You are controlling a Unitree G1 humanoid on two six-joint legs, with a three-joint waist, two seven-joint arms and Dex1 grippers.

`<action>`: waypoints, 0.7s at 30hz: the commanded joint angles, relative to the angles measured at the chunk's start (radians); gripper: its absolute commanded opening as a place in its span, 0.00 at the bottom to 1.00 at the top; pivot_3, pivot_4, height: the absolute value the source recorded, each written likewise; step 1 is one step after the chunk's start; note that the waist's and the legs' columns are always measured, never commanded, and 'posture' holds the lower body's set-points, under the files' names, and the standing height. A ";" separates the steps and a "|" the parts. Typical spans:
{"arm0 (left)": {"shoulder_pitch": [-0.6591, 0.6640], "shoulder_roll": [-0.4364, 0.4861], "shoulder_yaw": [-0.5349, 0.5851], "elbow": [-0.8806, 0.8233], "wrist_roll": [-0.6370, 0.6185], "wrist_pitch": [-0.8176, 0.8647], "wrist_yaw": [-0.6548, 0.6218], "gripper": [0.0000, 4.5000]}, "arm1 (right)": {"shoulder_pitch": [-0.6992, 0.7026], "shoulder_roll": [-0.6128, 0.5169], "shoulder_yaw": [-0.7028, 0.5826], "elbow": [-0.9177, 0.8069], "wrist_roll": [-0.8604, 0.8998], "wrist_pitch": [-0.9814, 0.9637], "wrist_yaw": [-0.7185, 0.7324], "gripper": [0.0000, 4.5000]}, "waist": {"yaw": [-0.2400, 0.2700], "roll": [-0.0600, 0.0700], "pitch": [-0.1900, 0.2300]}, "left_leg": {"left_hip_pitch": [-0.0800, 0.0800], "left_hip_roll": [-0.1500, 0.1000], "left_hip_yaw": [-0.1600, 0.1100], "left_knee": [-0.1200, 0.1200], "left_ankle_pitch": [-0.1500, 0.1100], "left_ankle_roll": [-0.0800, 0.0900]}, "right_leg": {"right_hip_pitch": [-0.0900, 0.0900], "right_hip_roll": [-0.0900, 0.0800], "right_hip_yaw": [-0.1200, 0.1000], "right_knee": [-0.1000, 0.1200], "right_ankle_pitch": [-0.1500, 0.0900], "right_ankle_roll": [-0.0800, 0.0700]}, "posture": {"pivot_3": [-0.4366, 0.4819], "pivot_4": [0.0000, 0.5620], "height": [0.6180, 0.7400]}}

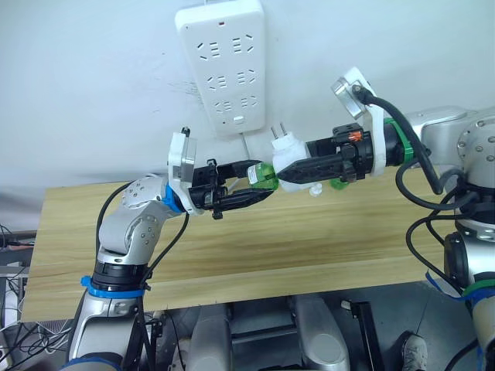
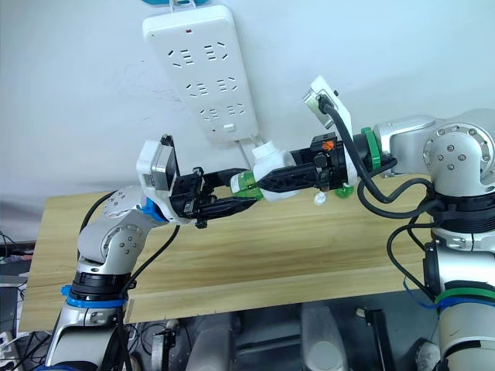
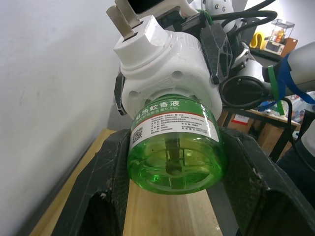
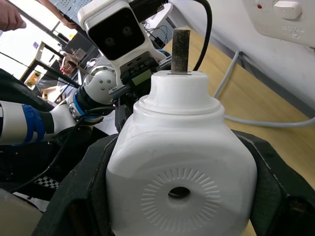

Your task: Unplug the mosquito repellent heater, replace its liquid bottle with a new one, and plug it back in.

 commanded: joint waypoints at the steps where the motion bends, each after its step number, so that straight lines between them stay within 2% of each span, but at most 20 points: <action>1: -0.005 -0.005 0.023 -0.032 -0.019 -0.020 0.002 0.50 | -0.019 0.014 -0.049 -0.035 0.051 0.024 0.000 0.66 | 0.000 0.000 0.000 | 0.000 0.000 0.000 0.000 0.000 0.000 | 0.000 0.000 0.000 0.000 0.000 0.000 | 0.21 0.64 0.92; 11: -0.020 -0.031 0.033 -0.028 -0.026 -0.032 0.012 0.50 | -0.042 0.068 -0.107 -0.026 0.080 0.083 -0.032 0.66 | 0.000 0.000 0.000 | 0.000 0.000 0.000 0.000 0.000 0.000 | 0.000 0.000 0.000 0.000 0.000 0.000 | 0.21 0.65 0.92; 21: -0.008 -0.018 0.031 -0.041 -0.041 -0.009 0.004 0.50 | -0.042 0.077 -0.113 -0.049 0.078 0.099 -0.020 0.66 | 0.000 0.000 0.000 | 0.000 0.000 0.000 0.000 0.000 0.000 | 0.000 0.000 0.000 0.000 0.000 0.000 | 0.22 0.64 0.92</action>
